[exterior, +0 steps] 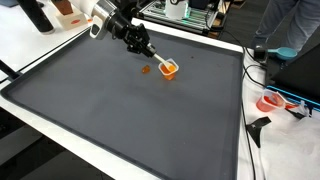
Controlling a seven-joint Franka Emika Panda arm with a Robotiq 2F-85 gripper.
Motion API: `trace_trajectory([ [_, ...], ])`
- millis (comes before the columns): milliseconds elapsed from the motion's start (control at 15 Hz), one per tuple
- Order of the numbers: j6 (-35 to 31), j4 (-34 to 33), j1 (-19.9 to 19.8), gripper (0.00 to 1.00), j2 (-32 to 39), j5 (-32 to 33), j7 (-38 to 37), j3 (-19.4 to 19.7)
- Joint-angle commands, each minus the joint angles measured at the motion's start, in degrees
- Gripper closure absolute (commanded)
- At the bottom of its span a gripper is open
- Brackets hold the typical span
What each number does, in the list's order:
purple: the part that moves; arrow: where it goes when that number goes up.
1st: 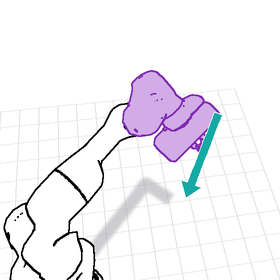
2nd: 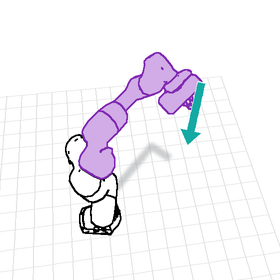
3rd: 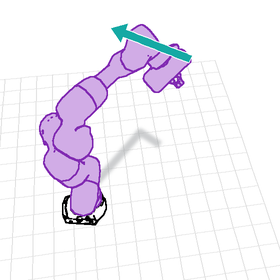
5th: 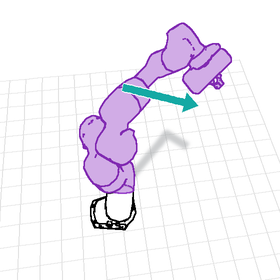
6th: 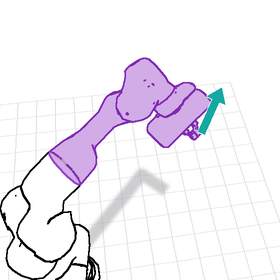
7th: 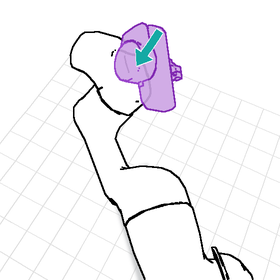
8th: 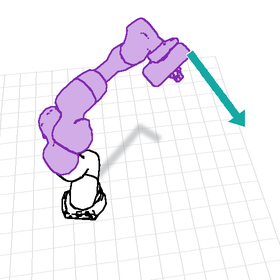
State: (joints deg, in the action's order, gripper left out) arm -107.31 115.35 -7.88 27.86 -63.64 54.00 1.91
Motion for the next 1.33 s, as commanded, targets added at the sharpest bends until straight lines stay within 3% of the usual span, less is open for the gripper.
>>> trace_trajectory([
  [0,3.8,-0.8,-1.9,0.97,1.4,-2.0,3.0,-0.1],
  [667,10.4,-2.1,-3.6,0.97,3.2,-5.0,6.7,0.6],
  [1267,13.4,-2.5,-4.2,0.97,-1.1,-6.0,5.6,2.6],
])
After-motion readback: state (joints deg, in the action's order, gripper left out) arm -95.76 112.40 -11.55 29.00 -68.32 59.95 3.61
